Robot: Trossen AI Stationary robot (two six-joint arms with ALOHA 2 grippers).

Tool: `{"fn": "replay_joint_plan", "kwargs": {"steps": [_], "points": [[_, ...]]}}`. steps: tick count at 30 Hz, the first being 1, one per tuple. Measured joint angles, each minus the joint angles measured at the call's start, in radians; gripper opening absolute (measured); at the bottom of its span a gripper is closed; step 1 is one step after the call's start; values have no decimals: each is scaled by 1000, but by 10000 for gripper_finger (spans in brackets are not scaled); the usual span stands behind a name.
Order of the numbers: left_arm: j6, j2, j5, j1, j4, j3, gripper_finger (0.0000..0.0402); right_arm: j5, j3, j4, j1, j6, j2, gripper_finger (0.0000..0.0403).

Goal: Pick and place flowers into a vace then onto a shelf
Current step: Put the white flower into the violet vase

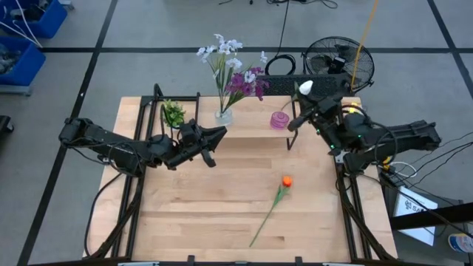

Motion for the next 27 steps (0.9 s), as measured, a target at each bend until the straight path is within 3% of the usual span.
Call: {"fn": "replay_joint_plan", "kwargs": {"steps": [13, 27], "points": [[-1, 0, 0, -7, 0, 0, 63, 8, 0, 2, -5, 67, 16, 4], [1, 0, 0, -6, -1, 0, 63, 10, -1, 96, 18, 19, -14, 4]]}}
